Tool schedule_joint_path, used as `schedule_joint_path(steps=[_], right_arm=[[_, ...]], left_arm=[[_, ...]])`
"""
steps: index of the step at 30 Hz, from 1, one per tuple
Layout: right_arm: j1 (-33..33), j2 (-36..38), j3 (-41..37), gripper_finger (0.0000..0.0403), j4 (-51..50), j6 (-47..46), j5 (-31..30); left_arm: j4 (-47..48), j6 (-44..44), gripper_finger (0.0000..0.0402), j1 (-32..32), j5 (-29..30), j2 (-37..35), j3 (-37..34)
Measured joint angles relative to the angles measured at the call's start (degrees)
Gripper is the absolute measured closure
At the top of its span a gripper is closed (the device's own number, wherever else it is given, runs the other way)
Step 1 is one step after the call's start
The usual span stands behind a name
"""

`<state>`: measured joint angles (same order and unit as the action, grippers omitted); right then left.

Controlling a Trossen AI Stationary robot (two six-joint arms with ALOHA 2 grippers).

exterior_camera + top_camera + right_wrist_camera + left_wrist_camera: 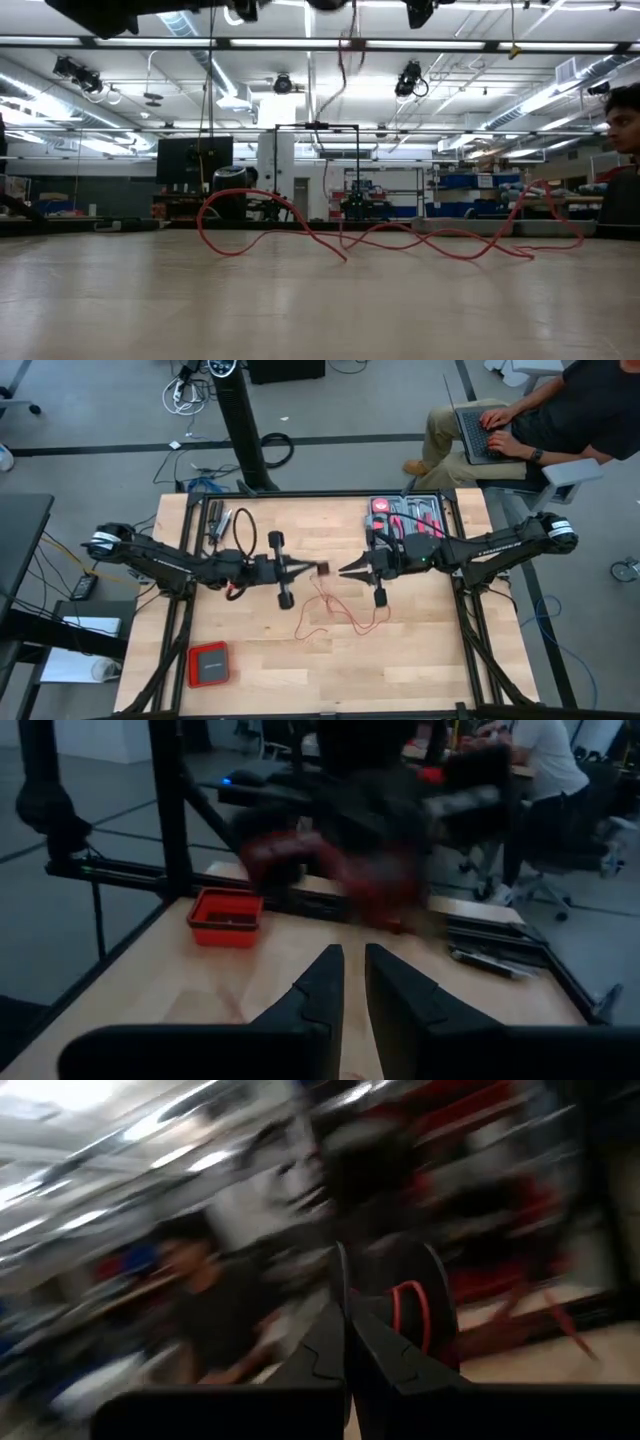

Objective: Coil cords
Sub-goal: Uncoil the red cable wire from the black spool

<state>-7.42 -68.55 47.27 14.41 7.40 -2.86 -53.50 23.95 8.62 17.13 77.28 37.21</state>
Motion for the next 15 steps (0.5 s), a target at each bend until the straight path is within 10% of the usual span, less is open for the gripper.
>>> schedule_joint_path(steps=[8, 15], right_arm=[[-1.83, -1.7, 0.0, 0.0363, -0.3, 2.33, -20.92], [-4.26, -1.61, 0.0, 0.0363, 1.69, 7.9, -24.9]], left_arm=[[-2.29, -5.64, 0.0396, -0.04, 22.03, 1.5, 0.02], [3.28, 2.38, 0.0396, 0.04, 10.12, 1.37, 0.09]])
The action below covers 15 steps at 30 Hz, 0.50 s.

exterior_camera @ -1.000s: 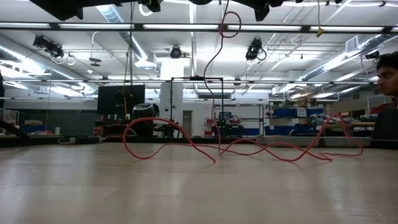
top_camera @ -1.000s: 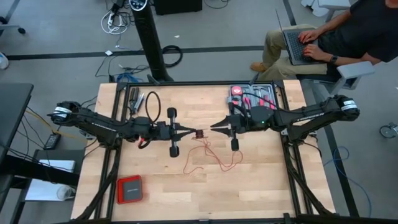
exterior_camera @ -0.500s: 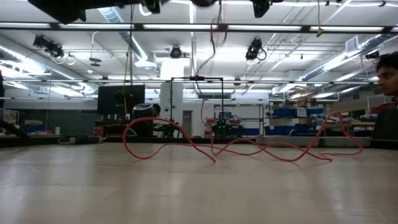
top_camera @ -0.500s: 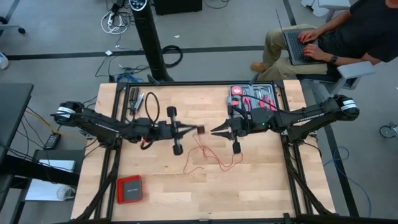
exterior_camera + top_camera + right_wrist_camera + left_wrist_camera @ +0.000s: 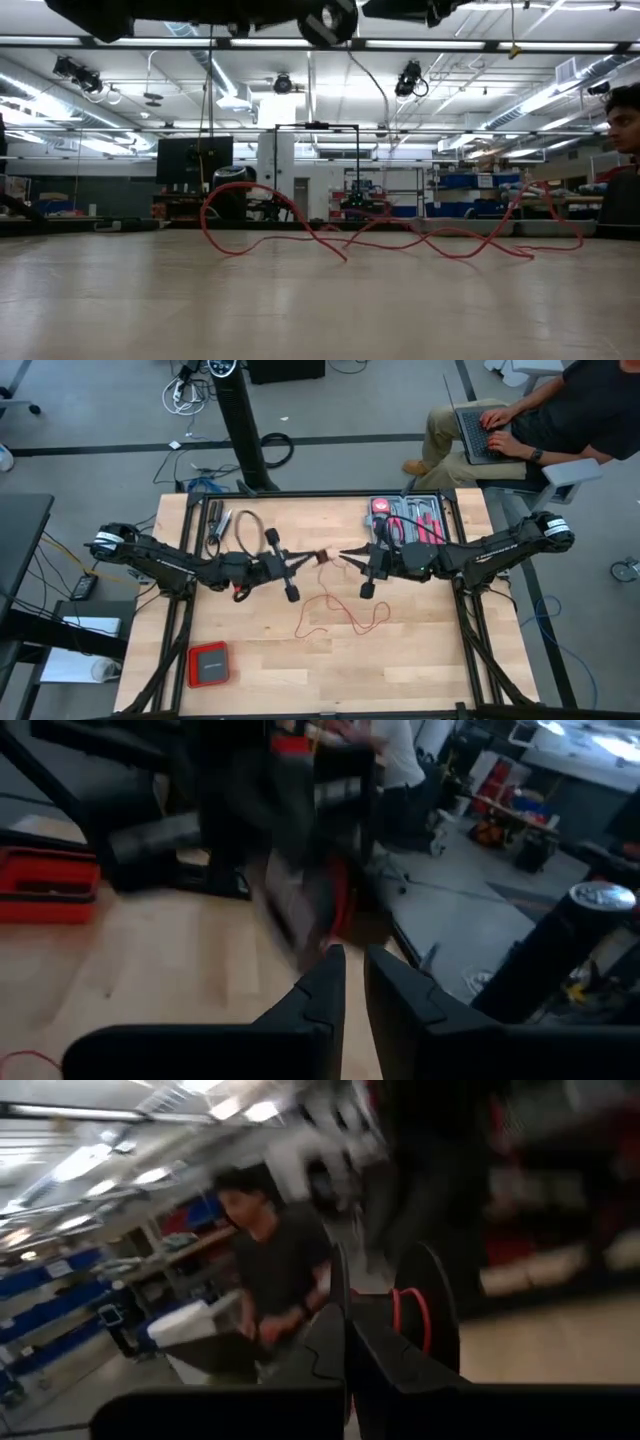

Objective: Coil cords
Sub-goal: Uncoil the red cable wire from the black spool

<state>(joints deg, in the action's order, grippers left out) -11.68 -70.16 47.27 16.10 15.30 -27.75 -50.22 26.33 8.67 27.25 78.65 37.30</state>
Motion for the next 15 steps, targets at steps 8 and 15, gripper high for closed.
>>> schedule_joint_path(steps=[8, 15], right_arm=[[-1.38, 2.31, 0.0, 0.0364, -3.82, -1.56, 13.44], [0.85, 1.84, -0.01, 0.0366, -5.32, -2.8, 12.28]], left_arm=[[11.52, 1.74, 0.0396, 0.01, -6.23, -0.31, -0.02], [12.45, 1.99, 0.0396, -0.04, -8.49, -0.31, 0.04]])
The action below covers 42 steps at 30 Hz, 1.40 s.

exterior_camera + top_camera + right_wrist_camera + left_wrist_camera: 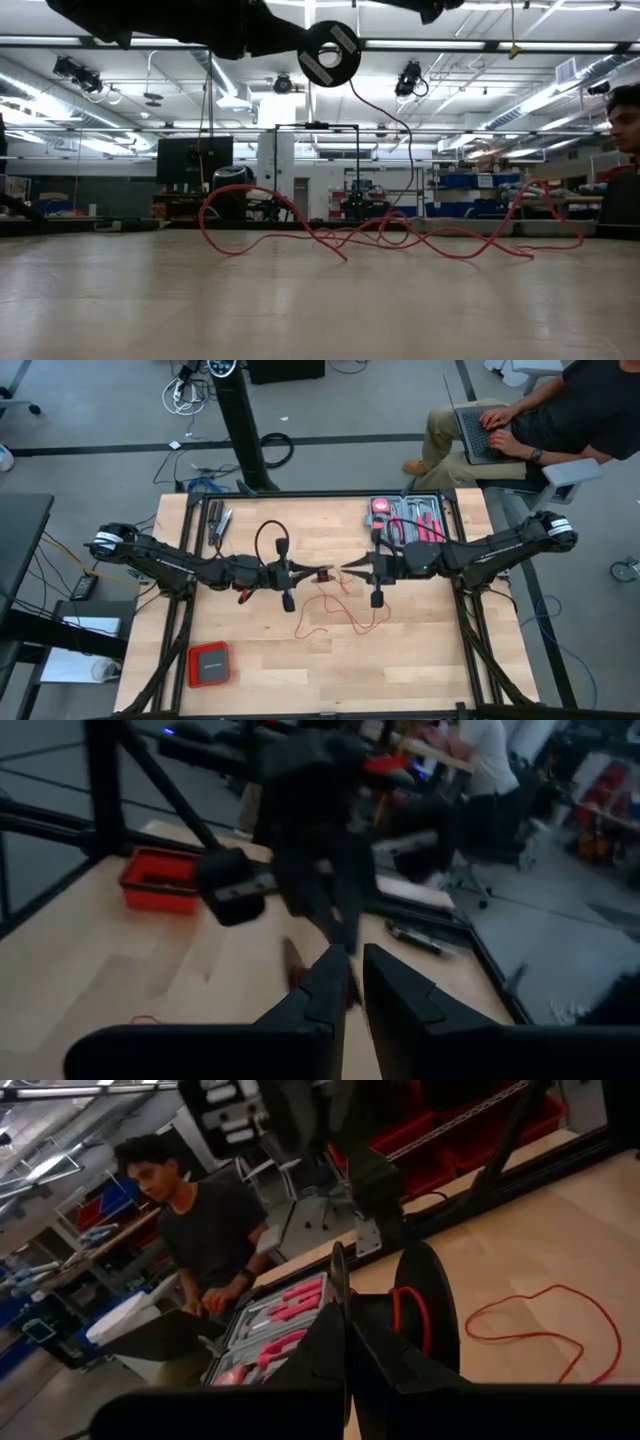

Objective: Coil cords
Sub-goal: Uncoil the red cable wire from the black spool

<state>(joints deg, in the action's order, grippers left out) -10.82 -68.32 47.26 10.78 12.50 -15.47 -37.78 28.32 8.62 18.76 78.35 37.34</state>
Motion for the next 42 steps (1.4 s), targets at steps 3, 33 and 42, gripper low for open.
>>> schedule_joint_path(steps=[3, 33, 42], right_arm=[[1.73, -0.01, 0.01, 0.0366, -3.23, -5.25, -0.13], [3.05, -11.15, -3.91, 0.0358, 7.32, -0.8, 6.91], [3.12, -11.2, -3.9, 0.0358, 7.15, 1.19, 6.24]], left_arm=[[1.43, 0.06, 0.0396, 0.0, 0.0, 0.0, 0.05], [11.31, -6.3, 0.0396, -0.42, 4.25, -0.02, 0.14], [6.48, -7.59, 0.0396, -0.39, 4.34, -0.02, 0.11]])
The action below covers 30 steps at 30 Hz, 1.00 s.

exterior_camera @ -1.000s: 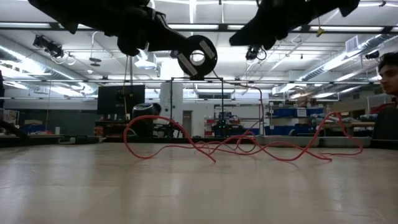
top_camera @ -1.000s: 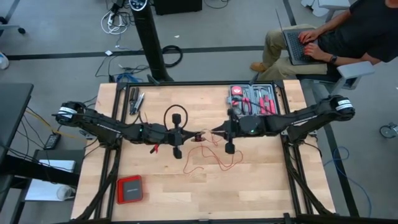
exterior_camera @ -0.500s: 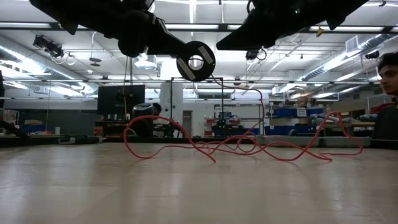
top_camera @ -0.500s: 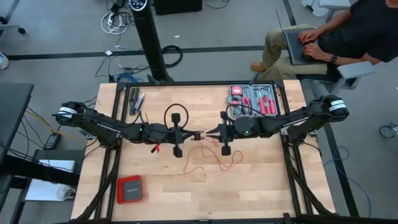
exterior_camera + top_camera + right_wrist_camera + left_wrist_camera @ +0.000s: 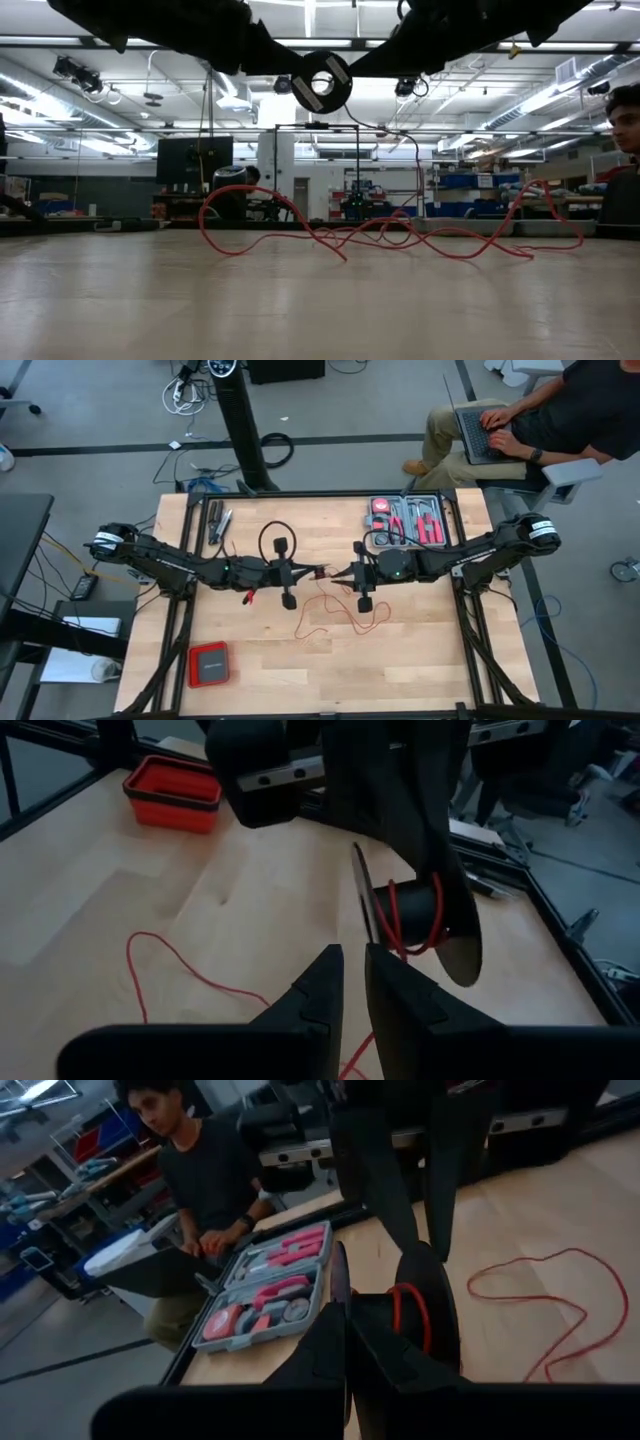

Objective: Coil cords
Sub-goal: Uncoil the red cable wire from the black spool

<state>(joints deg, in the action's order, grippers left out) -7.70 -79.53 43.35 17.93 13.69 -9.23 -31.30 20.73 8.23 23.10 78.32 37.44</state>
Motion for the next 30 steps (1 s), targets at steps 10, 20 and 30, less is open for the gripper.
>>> schedule_joint_path(steps=[10, 20, 30], right_arm=[[-1.24, 0.0, 0.0, 0.036, 1.96, 2.92, -1.89], [-1.6, 0.0, 0.02, 0.0354, 4.88, 4.73, -6.18], [-1.29, -0.04, 0.02, 0.0332, 4.24, 2.86, -4.2]], left_arm=[[-0.18, 0.0, 0.0396, 0.0, -0.67, 0.0, -0.01], [-0.59, -0.01, 0.0396, 0.03, -0.69, 0.0, -0.03], [-1.73, 0.0, 0.0396, 0.08, -0.67, 0.0, -0.08]])
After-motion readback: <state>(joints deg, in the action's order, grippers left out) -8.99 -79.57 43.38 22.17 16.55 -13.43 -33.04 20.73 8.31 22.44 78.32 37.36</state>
